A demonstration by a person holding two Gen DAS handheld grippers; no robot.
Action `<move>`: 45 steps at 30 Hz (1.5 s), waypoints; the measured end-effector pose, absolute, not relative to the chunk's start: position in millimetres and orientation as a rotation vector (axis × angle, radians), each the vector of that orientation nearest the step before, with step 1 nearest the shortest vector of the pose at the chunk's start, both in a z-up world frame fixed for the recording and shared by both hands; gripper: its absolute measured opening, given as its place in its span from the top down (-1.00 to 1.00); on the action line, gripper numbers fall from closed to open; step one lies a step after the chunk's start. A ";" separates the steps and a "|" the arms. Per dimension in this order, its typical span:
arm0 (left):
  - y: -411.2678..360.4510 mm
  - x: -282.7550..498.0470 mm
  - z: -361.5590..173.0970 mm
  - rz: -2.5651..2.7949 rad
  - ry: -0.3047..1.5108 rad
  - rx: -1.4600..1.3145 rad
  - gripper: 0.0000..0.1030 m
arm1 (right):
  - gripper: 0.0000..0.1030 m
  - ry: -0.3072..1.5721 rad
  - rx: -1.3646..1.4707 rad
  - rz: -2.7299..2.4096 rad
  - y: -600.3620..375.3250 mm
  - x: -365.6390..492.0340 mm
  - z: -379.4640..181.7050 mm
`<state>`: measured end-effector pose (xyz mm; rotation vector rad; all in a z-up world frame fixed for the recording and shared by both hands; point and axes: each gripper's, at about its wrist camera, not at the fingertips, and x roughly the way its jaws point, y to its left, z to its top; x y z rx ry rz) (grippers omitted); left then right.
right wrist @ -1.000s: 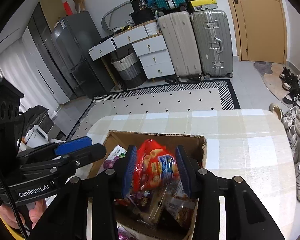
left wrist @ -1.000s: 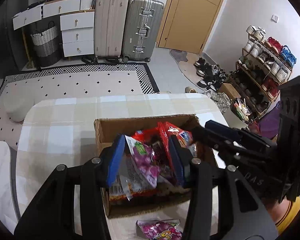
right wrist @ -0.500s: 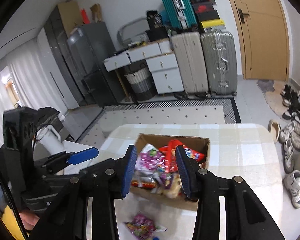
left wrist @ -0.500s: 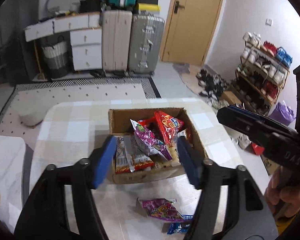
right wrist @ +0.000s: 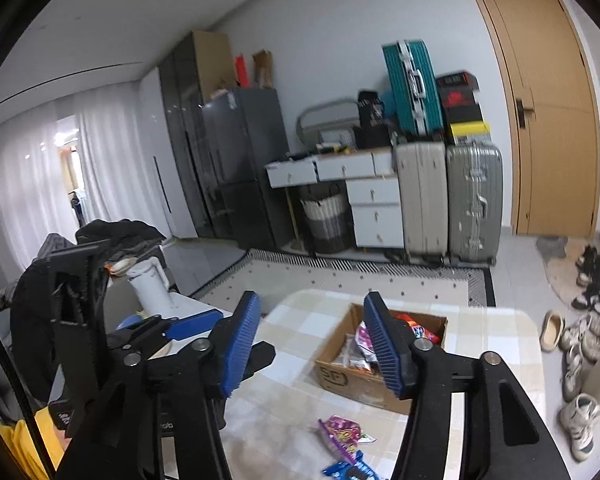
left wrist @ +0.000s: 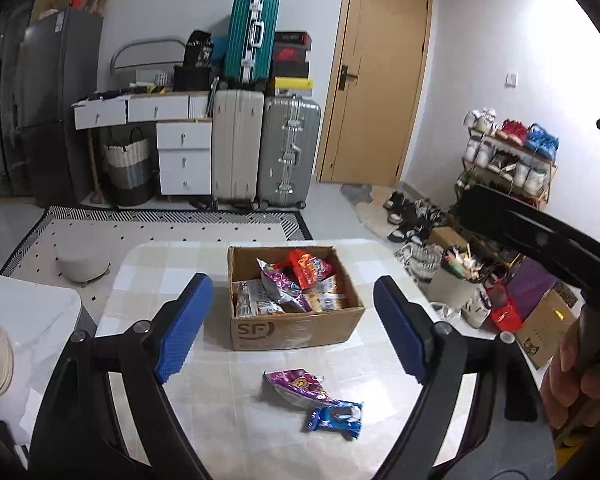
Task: Organize snacks
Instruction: 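Open both tools and withdraw them toward the purple and blue bags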
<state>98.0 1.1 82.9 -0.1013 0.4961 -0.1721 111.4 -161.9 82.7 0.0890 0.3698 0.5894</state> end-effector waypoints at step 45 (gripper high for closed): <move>17.1 10.5 -84.4 -0.090 0.651 -0.110 -0.99 | -0.96 0.404 0.091 0.475 -174.5 -11.6 -97.9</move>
